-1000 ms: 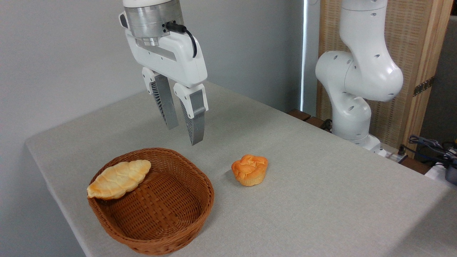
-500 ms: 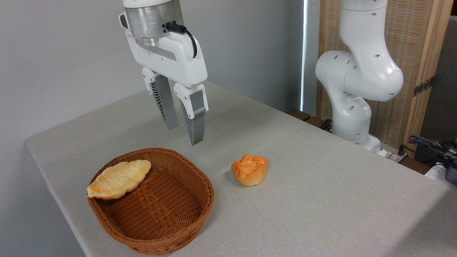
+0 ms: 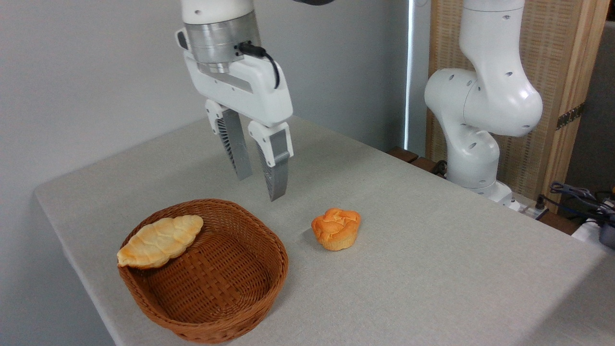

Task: Put bread into the basket
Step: 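Move the open gripper over the orange bun and lower it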

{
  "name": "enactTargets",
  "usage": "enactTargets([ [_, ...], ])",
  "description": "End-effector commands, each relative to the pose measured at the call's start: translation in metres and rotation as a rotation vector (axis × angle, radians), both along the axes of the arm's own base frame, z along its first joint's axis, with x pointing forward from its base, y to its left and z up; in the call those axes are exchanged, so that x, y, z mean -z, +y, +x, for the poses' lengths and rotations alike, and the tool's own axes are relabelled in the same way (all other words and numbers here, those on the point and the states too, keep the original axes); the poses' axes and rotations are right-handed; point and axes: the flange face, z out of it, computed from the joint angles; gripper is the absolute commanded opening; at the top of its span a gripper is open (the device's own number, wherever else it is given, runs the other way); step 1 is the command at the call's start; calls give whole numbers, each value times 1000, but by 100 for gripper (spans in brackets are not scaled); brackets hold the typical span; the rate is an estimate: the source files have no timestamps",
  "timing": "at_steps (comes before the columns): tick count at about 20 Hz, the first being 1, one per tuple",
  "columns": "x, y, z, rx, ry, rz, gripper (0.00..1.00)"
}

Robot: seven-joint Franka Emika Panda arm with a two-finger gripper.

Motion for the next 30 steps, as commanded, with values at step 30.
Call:
enactTargets([
  [30,154,3,-123,2,49,-20,100],
])
